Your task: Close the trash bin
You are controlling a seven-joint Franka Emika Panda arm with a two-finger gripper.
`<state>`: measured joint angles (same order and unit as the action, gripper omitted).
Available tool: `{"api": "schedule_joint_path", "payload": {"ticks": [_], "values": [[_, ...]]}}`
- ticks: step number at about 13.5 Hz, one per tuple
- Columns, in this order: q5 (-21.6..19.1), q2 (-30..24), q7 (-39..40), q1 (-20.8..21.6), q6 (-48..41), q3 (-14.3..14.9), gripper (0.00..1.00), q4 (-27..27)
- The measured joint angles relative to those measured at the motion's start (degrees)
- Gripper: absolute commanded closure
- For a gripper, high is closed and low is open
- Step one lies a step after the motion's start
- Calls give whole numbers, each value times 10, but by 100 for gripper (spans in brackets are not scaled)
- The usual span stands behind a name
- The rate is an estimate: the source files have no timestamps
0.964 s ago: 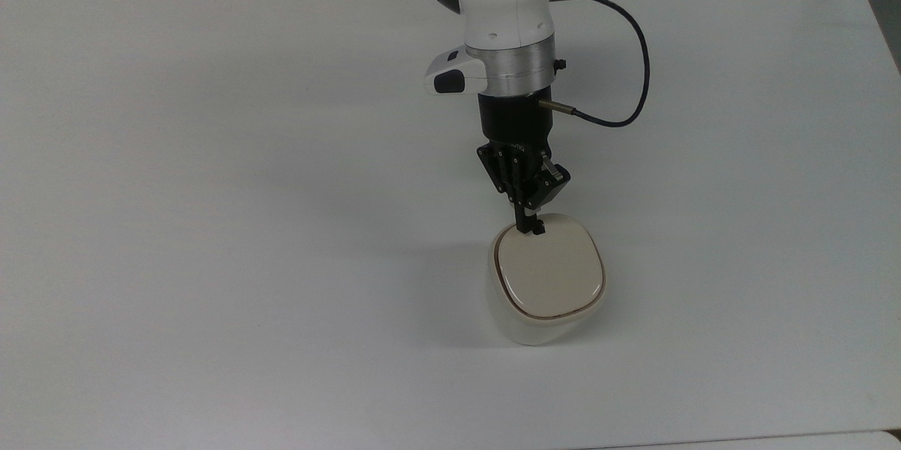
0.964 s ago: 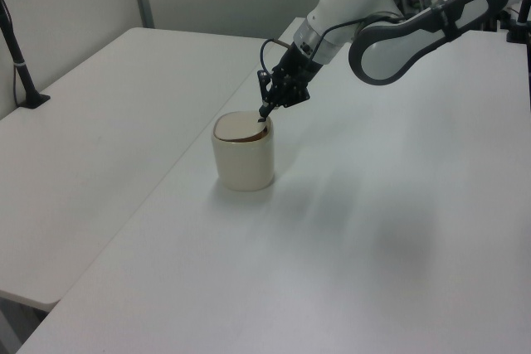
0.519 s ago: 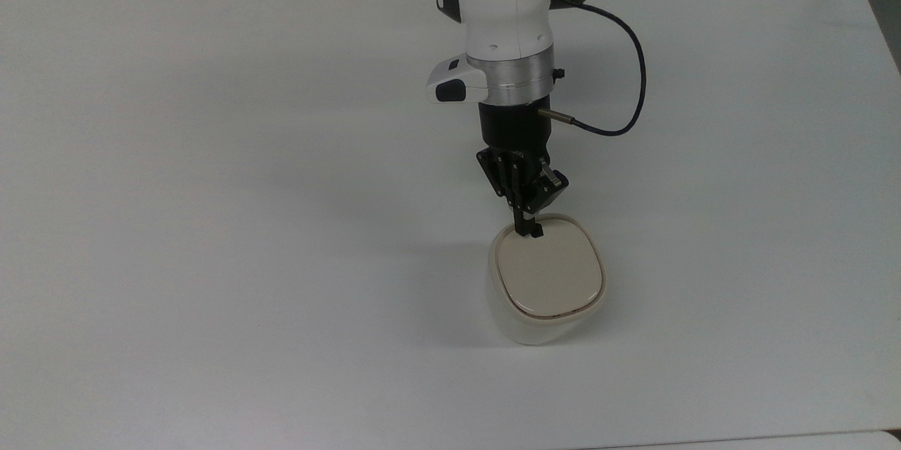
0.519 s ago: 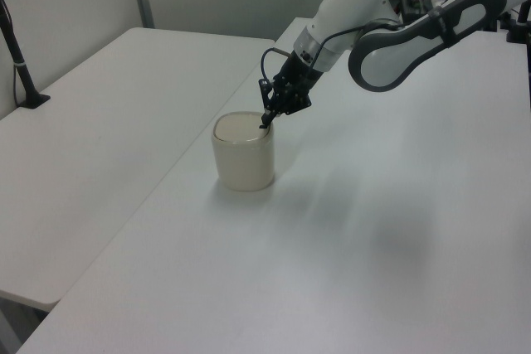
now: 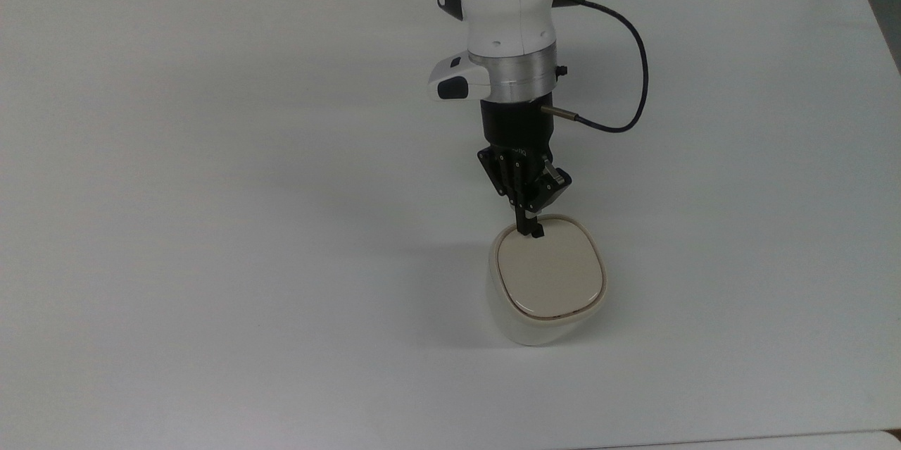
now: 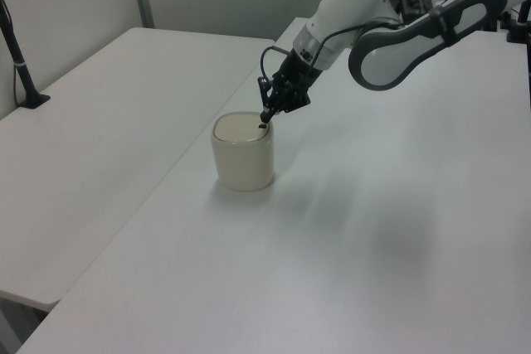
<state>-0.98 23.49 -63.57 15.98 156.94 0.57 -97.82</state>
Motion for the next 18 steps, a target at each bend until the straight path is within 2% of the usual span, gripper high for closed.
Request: {"api": "schedule_joint_path", "payload": {"ticks": [1, 4, 8, 10, 12, 14, 16, 18], "values": [[0, -7, 0, 0, -16, 0, 100, 2], [0, -74, 11, -4, -175, 0, 100, 18], [0, -192, 99, -34, -441, 0, 100, 20], [-5, -237, 152, -61, -524, 1, 100, 19], [-16, -273, 223, -94, -578, 2, 100, 16], [-49, -294, 316, -133, -595, 2, 100, 12], [-83, -302, 407, -172, -596, 2, 100, 9], [-92, -302, 485, -189, -596, 2, 100, 9]]}}
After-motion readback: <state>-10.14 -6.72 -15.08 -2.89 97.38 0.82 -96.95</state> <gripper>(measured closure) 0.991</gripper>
